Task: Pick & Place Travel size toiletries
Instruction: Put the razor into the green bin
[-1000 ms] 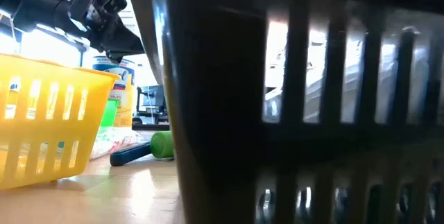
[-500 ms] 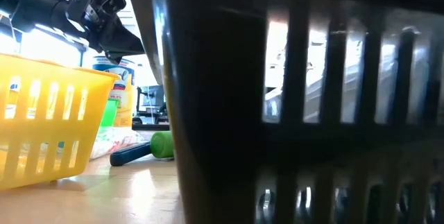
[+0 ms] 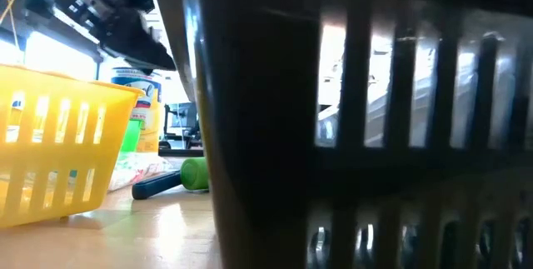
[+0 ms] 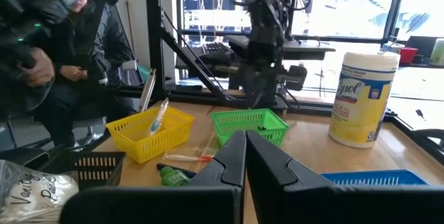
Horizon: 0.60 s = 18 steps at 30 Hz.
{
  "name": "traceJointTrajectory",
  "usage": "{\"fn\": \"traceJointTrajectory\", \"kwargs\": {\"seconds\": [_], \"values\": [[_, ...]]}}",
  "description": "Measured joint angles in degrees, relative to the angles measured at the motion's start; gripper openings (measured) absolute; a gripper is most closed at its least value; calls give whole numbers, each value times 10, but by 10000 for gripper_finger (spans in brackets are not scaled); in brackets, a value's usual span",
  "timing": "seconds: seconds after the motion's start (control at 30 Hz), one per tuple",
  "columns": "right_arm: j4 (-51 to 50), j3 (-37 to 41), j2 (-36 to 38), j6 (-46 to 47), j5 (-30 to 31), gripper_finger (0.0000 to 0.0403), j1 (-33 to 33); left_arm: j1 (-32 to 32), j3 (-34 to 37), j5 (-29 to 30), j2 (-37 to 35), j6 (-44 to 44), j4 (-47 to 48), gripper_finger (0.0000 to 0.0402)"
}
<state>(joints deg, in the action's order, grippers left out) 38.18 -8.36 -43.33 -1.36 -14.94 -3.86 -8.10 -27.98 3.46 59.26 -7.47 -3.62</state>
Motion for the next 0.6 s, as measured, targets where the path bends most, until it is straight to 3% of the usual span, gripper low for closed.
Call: {"fn": "traceJointTrajectory", "kwargs": {"seconds": [0.17,0.33,0.6], "values": [[3,0,0,0,0,5,0,-30,-135,-2,132,70,132,0],[3,0,0,0,-2,5,0,-54,-266,-14,257,215,264,5],[2,0,0,13,-4,5,0,-89,-419,28,377,447,356,70]]}}
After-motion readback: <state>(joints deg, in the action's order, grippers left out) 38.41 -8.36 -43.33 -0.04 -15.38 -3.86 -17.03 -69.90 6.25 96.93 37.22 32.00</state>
